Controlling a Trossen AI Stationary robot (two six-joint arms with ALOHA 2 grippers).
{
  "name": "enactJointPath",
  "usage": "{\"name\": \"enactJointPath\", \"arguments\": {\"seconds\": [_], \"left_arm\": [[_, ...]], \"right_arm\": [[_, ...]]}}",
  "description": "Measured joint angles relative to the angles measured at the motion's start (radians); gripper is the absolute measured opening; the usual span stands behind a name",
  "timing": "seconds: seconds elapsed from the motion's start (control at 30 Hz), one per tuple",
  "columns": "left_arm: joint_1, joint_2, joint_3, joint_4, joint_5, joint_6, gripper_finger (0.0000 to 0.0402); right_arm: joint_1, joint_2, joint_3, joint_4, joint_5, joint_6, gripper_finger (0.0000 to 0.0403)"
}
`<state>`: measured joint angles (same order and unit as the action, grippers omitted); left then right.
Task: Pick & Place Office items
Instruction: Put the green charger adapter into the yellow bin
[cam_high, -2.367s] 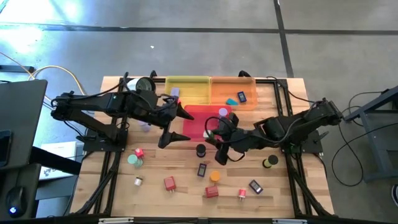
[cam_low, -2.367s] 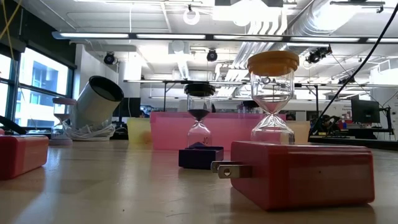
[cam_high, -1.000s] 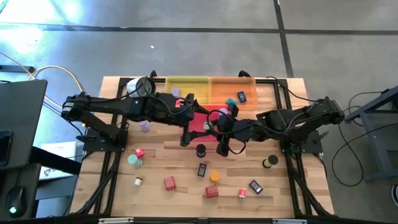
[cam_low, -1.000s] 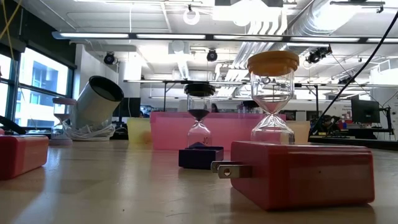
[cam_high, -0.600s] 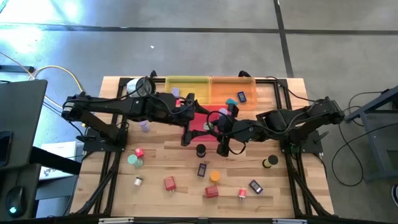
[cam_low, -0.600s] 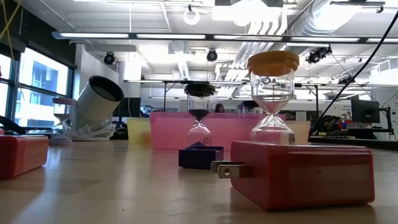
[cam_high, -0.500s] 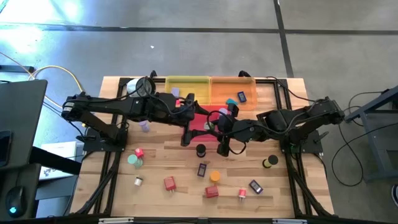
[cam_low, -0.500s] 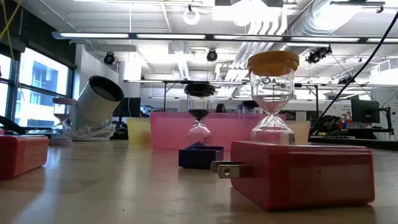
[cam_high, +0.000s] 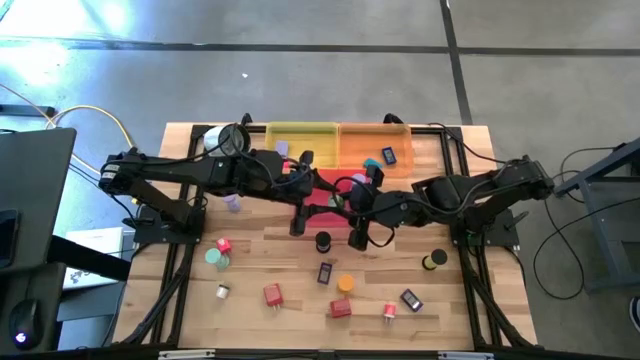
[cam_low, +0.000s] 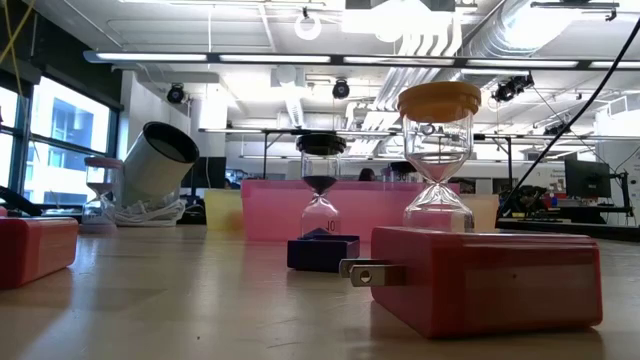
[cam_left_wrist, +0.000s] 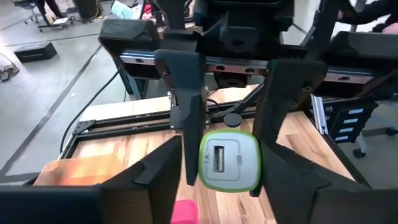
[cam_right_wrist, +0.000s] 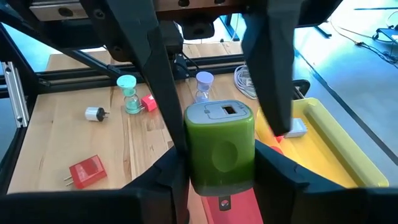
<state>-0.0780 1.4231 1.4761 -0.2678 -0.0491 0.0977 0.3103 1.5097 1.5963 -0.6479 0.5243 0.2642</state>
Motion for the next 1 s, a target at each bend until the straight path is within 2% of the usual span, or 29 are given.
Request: {"name": "enactJointPath", "arguments": {"seconds": [0.2, 0.47, 0.67, 0.8, 1.0], "left_arm": [[0.000, 0.000, 0.000, -0.002, 0.002, 0.009, 0.0119], [0.001, 0.000, 0.000, -0.004, -0.009, 0.002, 0.0119], [0.011, -0.019, 0.000, -0.030, -0.008, -0.095, 0.0119], [0.028, -0.034, 0.000, -0.067, -0.009, -0.119, 0.0119], [0.104, -0.048, 0.011, -0.205, 0.017, -0.268, 0.0119]], "right_arm": [[0.000, 0.000, 0.000, -0.004, -0.004, 0.001, 0.0134], [-0.004, 0.000, 0.000, -0.024, 0.029, 0.034, 0.0205], [-0.004, -0.008, 0.000, -0.061, 0.096, 0.055, 0.0254], [0.000, -0.031, 0.000, -0.081, 0.161, 0.049, 0.0280], [0.004, -0.078, 0.002, -0.125, 0.180, 0.077, 0.0300]]}}
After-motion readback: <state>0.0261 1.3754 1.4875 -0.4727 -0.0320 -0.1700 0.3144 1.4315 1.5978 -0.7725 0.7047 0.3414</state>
